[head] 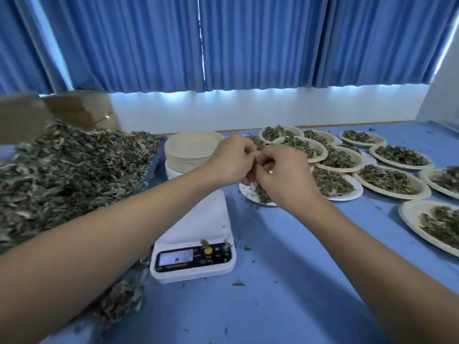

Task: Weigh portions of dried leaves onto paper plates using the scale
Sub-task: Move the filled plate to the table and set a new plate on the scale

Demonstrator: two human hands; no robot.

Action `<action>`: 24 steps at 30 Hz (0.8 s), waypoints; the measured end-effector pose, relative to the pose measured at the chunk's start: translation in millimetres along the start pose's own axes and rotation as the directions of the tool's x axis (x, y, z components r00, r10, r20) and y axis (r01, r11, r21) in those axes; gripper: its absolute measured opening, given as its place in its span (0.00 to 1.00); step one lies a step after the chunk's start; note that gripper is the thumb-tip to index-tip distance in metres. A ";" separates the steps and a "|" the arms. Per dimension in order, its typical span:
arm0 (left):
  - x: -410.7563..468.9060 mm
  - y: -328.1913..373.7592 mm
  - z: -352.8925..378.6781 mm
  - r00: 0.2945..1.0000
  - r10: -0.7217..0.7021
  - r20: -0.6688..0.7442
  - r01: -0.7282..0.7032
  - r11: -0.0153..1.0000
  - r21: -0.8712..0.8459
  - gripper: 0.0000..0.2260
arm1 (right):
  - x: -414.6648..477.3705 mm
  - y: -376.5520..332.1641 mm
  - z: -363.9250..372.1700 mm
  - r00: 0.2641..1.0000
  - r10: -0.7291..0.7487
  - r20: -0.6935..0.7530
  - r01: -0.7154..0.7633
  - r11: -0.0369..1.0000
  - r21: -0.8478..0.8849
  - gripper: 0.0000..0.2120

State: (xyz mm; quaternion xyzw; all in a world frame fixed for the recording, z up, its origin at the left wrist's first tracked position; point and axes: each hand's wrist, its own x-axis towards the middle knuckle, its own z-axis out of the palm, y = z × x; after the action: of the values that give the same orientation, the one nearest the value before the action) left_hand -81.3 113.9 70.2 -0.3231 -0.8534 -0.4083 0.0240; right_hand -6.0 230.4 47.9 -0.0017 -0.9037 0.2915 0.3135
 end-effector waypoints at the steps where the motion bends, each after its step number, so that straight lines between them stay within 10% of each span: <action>1: -1.3 -10.5 -14.9 0.999 -0.014 -0.032 0.014 1.000 -0.001 0.12 | 9.2 -9.7 11.3 0.999 -0.029 0.013 0.029 0.999 0.014 0.05; 9: 0.9 -79.6 -86.8 0.962 0.109 -0.249 -0.016 0.938 0.346 0.08 | 69.5 -48.5 83.2 0.977 -0.176 0.122 0.169 0.983 0.066 0.05; 24: 21.4 -131.0 -103.3 0.964 0.243 0.111 -0.267 0.863 0.429 0.08 | 110.4 -7.5 86.6 0.861 -0.300 0.412 0.341 0.940 -0.029 0.06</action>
State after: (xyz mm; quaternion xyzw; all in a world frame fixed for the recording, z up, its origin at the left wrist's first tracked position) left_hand -196.1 -8.3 56.2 -0.4301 -0.8734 -0.1894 0.1275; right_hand -142.4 199.1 59.4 0.1927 -0.9497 0.1835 0.1652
